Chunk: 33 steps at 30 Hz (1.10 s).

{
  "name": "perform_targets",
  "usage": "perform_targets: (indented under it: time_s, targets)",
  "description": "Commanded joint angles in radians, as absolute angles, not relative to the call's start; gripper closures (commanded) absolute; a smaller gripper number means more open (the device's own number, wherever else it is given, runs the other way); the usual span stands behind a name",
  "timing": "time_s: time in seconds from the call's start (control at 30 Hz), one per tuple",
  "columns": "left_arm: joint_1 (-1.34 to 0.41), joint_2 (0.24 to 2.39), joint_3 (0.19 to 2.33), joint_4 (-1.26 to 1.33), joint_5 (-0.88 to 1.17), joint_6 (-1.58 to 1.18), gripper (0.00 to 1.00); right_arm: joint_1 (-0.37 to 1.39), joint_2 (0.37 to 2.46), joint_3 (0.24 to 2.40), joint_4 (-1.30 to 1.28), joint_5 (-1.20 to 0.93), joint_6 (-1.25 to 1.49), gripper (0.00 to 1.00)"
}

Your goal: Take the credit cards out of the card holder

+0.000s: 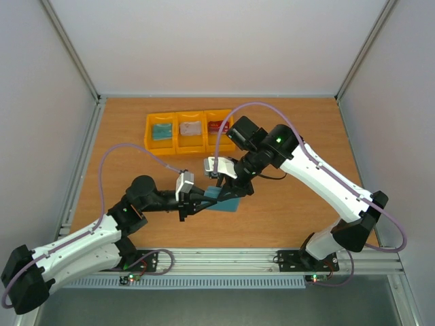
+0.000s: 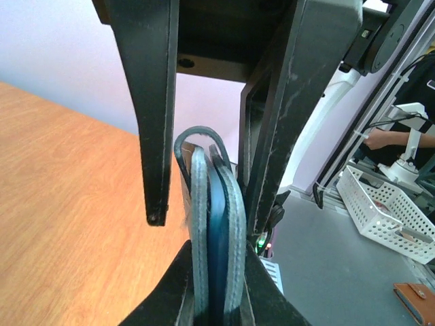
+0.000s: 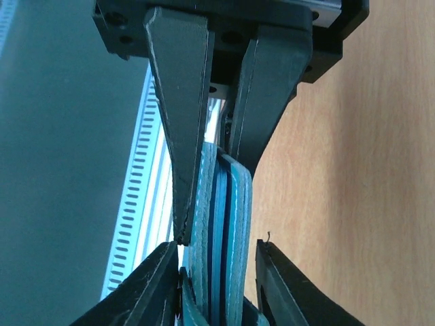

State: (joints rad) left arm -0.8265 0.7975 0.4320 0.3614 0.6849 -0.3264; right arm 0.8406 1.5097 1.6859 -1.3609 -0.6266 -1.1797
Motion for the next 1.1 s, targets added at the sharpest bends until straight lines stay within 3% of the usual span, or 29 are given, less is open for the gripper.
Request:
perform_targets:
  time_s: [0.0,0.17,0.2,0.3,0.37,0.73,0.93,1.0,1.07]
  targets:
    - [-0.846,0.793,0.460,0.380,0.735,-0.292,1.00,0.828,1.502,1.715,-1.313,-0.660,-1.141,0.70]
    - [-0.846,0.778,0.460,0.394,0.704,-0.299,1.00,0.828,1.492,1.670,-1.304,-0.663,-1.093,0.78]
    - [-0.847,0.776,0.459,0.400,0.702,-0.302,1.00,0.828,1.483,1.648,-1.299,-0.663,-1.086,0.77]
    - [-0.845,0.778,0.455,0.409,0.689,-0.320,1.00,0.828,1.457,1.598,-1.270,-0.674,-1.058,0.63]
    - [-0.847,0.777,0.452,0.420,0.688,-0.341,1.00,0.828,1.447,1.579,-1.261,-0.690,-1.044,0.61]
    - [-0.847,0.782,0.455,0.412,0.709,-0.330,1.00,0.828,1.439,1.575,-1.242,-0.694,-1.038,0.62]
    - [-0.846,0.780,0.436,0.304,0.708,-0.261,1.00,0.819,1.419,1.572,-1.233,-0.684,-1.018,0.69]
    - [-0.846,0.783,0.434,0.251,0.713,-0.223,1.00,0.809,1.411,1.556,-1.223,-0.686,-1.007,0.69]
    - [-0.845,0.784,0.429,0.222,0.716,-0.194,1.00,0.800,1.404,1.538,-1.208,-0.684,-1.000,0.61]
